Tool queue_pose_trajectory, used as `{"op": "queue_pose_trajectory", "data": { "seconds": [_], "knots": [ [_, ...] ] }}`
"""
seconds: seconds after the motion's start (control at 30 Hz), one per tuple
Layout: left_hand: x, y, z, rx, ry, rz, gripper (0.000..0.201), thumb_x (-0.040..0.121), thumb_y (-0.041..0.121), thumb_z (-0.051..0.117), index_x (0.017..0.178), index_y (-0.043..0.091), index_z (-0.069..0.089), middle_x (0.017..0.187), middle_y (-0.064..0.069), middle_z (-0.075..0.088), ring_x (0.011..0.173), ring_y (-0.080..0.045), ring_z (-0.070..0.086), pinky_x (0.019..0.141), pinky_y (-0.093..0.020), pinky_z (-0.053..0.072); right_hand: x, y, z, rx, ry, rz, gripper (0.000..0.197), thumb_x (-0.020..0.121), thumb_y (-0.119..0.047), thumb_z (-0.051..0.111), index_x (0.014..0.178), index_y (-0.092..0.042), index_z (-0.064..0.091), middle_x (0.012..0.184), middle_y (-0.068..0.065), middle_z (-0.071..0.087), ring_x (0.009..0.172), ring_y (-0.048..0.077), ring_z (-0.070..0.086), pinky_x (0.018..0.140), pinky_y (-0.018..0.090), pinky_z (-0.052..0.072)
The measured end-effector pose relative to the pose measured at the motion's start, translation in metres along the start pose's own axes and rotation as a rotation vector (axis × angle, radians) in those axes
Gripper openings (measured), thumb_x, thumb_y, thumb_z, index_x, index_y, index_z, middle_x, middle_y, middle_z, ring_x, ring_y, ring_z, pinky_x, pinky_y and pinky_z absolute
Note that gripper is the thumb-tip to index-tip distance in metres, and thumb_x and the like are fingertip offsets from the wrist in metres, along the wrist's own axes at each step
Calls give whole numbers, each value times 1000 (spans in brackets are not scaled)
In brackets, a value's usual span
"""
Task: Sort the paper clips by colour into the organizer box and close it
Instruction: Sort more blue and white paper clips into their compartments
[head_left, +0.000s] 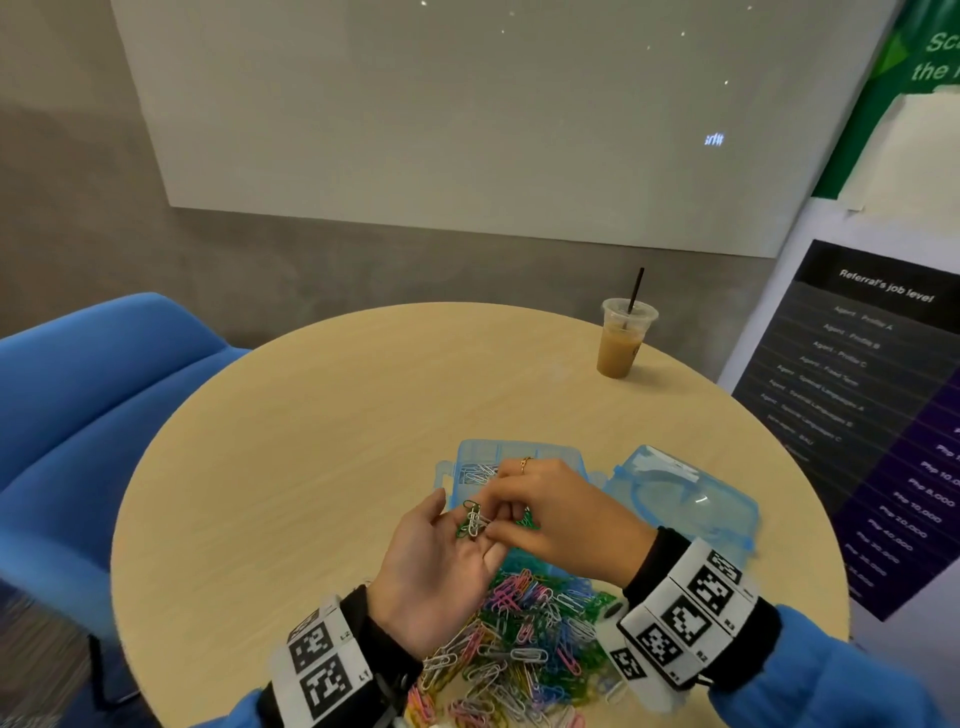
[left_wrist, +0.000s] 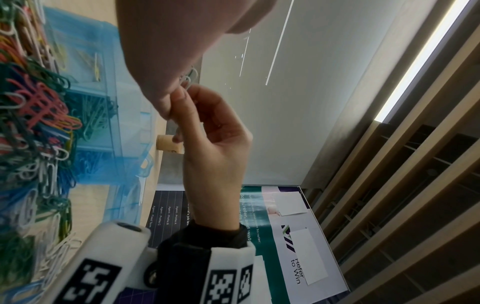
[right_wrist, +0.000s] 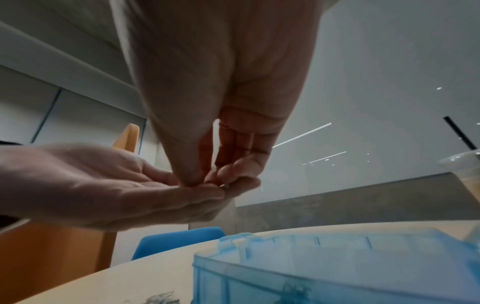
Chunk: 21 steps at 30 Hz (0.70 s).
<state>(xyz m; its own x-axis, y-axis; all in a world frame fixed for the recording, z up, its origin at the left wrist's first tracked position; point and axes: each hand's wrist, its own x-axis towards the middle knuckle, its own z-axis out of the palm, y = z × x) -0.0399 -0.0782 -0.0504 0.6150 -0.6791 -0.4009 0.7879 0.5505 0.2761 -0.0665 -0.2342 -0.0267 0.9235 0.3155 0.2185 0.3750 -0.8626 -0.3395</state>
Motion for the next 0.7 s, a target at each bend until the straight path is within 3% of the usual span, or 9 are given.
{"op": "queue_pose_trajectory", "data": {
  "seconds": [0.1, 0.17, 0.2, 0.23, 0.3, 0.4, 0.53, 0.63, 0.7],
  "knots": [
    [0, -1, 2, -22, -3, 7, 50, 105, 32, 34, 148, 7, 32, 121, -19, 51, 95, -22, 56, 98, -29, 42, 1, -3, 0, -54, -11, 26, 12, 92, -30, 62, 93, -18, 66, 87, -9, 52, 78, 9, 50, 72, 32, 46],
    [1, -2, 2, -42, -13, 12, 52, 105, 30, 35, 153, 16, 21, 117, -18, 55, 82, -22, 61, 83, -27, 49, 1, -6, 0, -116, -20, 26, 15, 94, -34, 58, 95, -20, 62, 90, -8, 53, 80, 10, 50, 68, 30, 43],
    [1, -3, 3, -35, -23, 14, 54, 105, 29, 35, 154, 18, 18, 116, -19, 57, 84, -24, 64, 83, -29, 53, 1, -6, 0, -142, -29, 21, 16, 96, -34, 55, 97, -20, 61, 93, -7, 53, 81, 11, 50, 67, 29, 40],
    [0, -4, 3, -18, -33, 17, 54, 105, 29, 34, 155, 19, 17, 119, -20, 58, 94, -26, 66, 91, -32, 52, 1, -6, 0, -163, -38, 15, 17, 97, -34, 53, 99, -19, 60, 95, -6, 53, 83, 13, 51, 66, 29, 39],
    [-2, -5, 3, 10, -46, 17, 51, 105, 28, 33, 153, 16, 22, 134, -23, 52, 119, -31, 58, 110, -40, 39, 0, -6, 0, -180, -46, -9, 17, 99, -33, 49, 102, -18, 57, 100, -5, 52, 85, 16, 52, 66, 32, 41],
    [-4, -4, 5, 5, -41, 13, 43, 105, 26, 35, 144, 9, 37, 142, -22, 46, 131, -30, 49, 115, -42, 32, -2, -3, -1, -144, -47, -43, 15, 100, -31, 48, 101, -18, 56, 101, -6, 49, 81, 11, 46, 66, 34, 43],
    [-6, 0, 6, 15, -15, 44, 27, 105, 20, 34, 109, 3, 55, 133, -24, 54, 131, -29, 49, 112, -44, 35, -3, 1, -5, -52, -85, -55, 16, 100, -27, 49, 106, -14, 57, 97, -4, 51, 80, 12, 48, 69, 30, 43],
    [-2, 4, 1, 72, 11, 46, 37, 106, 19, 31, 123, -5, 54, 121, -26, 63, 121, -33, 57, 110, -44, 37, 2, 9, -13, 15, 4, -9, 11, 99, -19, 52, 93, -10, 56, 82, -4, 52, 70, 6, 44, 65, 19, 34],
    [1, 5, -1, 117, 9, 26, 41, 106, 19, 30, 127, -7, 53, 122, -24, 64, 120, -34, 58, 106, -43, 42, 13, 19, -16, -29, 121, 81, 10, 98, -16, 53, 88, -13, 54, 78, -5, 50, 68, 6, 42, 66, 20, 31]
  ]
}}
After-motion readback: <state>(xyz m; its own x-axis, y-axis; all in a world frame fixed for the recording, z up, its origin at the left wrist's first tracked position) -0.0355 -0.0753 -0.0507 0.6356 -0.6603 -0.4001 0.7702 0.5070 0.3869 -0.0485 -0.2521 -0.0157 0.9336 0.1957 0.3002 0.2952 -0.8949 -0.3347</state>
